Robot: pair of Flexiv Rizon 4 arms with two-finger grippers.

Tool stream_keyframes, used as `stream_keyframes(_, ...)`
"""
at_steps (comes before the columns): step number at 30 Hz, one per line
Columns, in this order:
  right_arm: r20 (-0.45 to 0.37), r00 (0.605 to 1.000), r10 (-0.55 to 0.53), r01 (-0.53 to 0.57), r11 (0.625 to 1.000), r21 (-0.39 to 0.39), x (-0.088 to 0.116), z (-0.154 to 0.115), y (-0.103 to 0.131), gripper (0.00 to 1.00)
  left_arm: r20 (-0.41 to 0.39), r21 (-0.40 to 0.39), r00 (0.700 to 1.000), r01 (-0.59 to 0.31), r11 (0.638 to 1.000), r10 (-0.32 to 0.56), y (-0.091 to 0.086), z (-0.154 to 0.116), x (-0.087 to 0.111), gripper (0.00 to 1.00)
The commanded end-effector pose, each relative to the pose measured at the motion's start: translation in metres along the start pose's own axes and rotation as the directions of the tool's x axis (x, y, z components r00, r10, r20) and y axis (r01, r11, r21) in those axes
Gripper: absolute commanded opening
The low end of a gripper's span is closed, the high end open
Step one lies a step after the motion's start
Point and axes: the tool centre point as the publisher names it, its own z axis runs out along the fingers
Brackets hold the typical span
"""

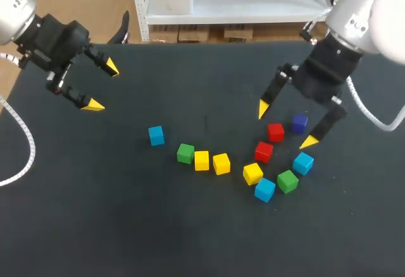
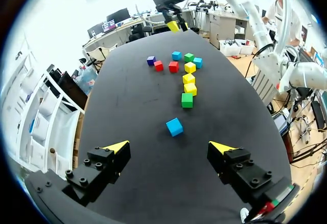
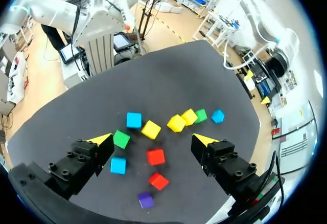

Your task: Place the blue cubes, place green cubes on the blue cubes, place the yellow cubes on the green cubes, then place the red cubes on the yellow cubes, and place purple cube on the red cubes.

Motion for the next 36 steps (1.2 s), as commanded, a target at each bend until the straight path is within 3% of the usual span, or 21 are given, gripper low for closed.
stream_keyframes(1,-0.052,0.999,-0.007,0.007,1.000,0.011,-0.017,0.010,0.003,1.00,0.000,-0.001,1.000,-0.002,1.000,0.002,0.000,0.000,0.000,1.00)
stream_keyframes(12,-0.066,0.998,-0.005,0.003,1.000,-0.024,-0.039,0.040,0.009,1.00,0.000,-0.001,1.000,-0.002,1.000,0.002,0.000,0.000,0.000,1.00)
stream_keyframes(24,-0.144,0.989,0.021,-0.035,0.994,-0.099,-0.060,0.074,0.027,1.00,0.000,-0.001,1.000,-0.002,1.000,0.002,0.000,0.000,0.000,1.00)
stream_keyframes(36,-0.186,0.980,0.067,-0.098,0.981,-0.166,-0.040,0.114,0.047,1.00,0.000,-0.001,1.000,-0.002,1.000,0.002,0.000,0.000,0.000,1.00)
